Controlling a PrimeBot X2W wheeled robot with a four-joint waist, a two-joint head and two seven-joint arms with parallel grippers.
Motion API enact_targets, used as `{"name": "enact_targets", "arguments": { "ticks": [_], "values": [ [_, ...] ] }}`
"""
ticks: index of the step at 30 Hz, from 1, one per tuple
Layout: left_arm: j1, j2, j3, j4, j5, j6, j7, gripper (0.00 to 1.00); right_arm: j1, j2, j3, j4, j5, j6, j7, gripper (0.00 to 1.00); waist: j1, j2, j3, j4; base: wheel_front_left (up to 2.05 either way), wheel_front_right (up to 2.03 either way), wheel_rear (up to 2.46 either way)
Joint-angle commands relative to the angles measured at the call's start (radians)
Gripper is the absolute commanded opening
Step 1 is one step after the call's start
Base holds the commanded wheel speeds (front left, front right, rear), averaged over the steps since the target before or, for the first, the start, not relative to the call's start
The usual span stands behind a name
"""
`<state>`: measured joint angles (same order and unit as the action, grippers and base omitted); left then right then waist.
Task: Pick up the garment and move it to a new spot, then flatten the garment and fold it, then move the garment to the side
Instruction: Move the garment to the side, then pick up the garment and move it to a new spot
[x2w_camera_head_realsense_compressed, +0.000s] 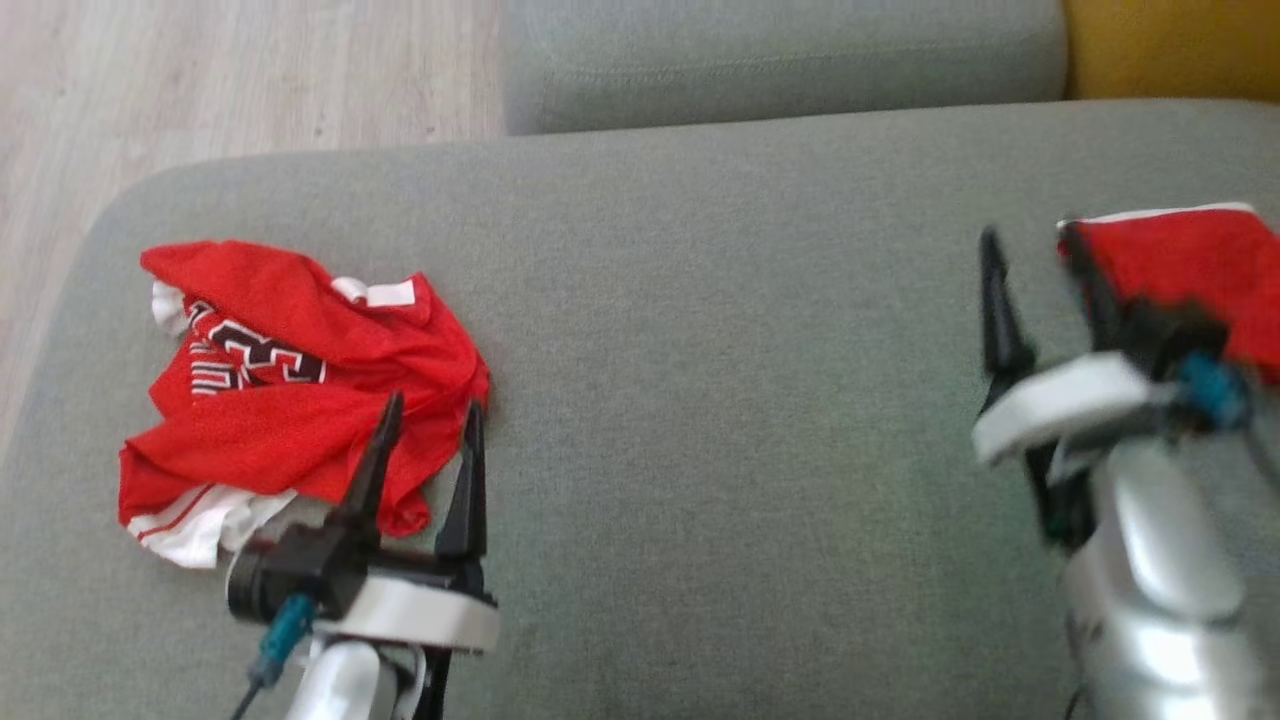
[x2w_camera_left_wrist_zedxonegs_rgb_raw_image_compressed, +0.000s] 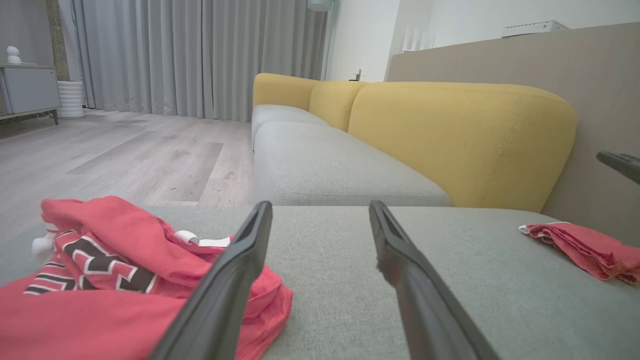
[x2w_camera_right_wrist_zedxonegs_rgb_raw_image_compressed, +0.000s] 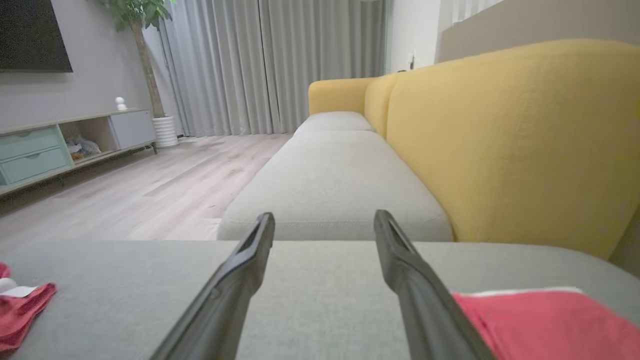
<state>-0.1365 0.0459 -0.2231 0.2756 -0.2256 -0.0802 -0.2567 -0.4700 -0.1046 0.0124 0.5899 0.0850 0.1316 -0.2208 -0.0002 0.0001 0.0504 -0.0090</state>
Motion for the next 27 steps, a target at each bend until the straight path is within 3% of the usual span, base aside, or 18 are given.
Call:
{"name": "enact_targets", "arguments": {
  "ticks": [1, 12, 27],
  "values": [
    [-0.001, 0.004, 0.044, -0.034, 0.009, -0.003, -0.005, 1.0, 0.036, 0.031, 0.007, -0.058, 0.01, -0.001, -0.02, 1.0, 0.0002, -0.0001, -0.017, -0.006, 0.0, 0.0, 0.0],
    [0.057, 0.004, 0.038, -0.03, 0.0, -0.005, -0.005, 1.0, 0.302, 0.054, 0.047, -0.175, 0.104, -0.001, -0.04, 1.0, 0.0002, -0.0001, -0.042, -0.007, 0.0, 0.0, 0.0],
    [0.05, 0.004, 0.031, -0.025, -0.012, 0.001, -0.005, 1.0, 0.324, 0.054, 0.054, -0.218, 0.118, -0.001, -0.041, 1.0, 0.0002, -0.0001, -0.034, 0.001, 0.0, 0.0, 0.0]
  ]
}}
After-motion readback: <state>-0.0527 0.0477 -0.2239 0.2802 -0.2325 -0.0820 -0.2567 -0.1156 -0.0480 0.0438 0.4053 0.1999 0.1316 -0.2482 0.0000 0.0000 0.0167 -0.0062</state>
